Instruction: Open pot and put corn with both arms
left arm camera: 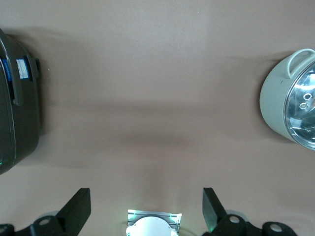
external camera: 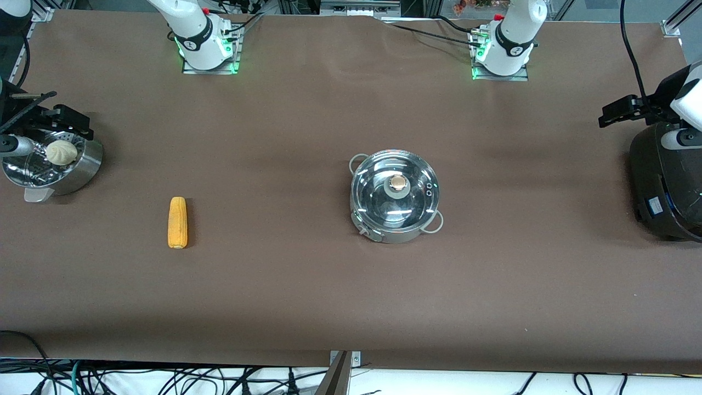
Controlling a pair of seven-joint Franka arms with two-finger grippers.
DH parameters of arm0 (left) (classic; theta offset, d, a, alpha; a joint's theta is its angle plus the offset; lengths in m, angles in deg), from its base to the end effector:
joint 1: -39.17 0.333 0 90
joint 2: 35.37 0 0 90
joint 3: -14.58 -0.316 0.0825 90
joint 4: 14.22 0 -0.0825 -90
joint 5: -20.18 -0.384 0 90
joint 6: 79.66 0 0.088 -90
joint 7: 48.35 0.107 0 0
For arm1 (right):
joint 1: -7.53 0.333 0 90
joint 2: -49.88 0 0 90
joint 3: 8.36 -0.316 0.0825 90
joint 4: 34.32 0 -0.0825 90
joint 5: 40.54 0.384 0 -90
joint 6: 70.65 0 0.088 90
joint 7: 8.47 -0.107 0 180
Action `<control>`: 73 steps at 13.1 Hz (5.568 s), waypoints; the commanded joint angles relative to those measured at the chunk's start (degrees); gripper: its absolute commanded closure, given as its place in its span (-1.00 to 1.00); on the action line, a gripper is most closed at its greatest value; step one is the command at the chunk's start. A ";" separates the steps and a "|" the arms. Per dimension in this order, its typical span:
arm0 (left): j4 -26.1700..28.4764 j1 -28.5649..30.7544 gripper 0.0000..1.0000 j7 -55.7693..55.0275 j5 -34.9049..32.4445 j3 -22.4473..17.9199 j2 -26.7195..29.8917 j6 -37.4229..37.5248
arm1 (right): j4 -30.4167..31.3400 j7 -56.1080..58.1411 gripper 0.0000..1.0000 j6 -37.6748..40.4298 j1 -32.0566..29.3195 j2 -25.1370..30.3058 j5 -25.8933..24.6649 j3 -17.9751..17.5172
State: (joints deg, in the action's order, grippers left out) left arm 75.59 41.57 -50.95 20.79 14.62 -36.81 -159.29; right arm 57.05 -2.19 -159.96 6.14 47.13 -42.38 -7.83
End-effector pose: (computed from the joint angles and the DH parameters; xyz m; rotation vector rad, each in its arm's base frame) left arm 0.5404 0.0210 0.5984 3.1124 0.1335 -0.3170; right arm 0.5648 -0.0223 0.5854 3.1099 0.1199 -0.1340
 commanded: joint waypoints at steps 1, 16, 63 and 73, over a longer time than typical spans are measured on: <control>-2.19 0.24 -1.00 1.02 0.09 -0.04 -1.19 1.50 | -1.19 -1.00 -1.00 0.28 -0.28 -0.50 0.35 -0.09; -2.19 0.07 -1.00 1.02 0.09 -0.04 -1.19 1.32 | -1.98 -0.91 -1.00 0.37 -0.46 -1.12 0.18 0.09; -2.28 0.33 -1.00 1.81 0.18 -0.04 -1.19 -1.49 | 13.04 -1.09 -1.00 -43.74 2.71 -27.39 1.14 -0.87; -0.08 -0.02 -1.00 -3.07 3.69 4.42 -2.59 -4.21 | 17.53 -0.47 -1.00 -54.48 2.36 -30.65 1.06 -0.96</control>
State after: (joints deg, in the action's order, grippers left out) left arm 75.44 41.47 -50.70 22.70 15.77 -39.04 -163.36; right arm 73.75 -2.96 -213.33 8.92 16.29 -41.94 -8.49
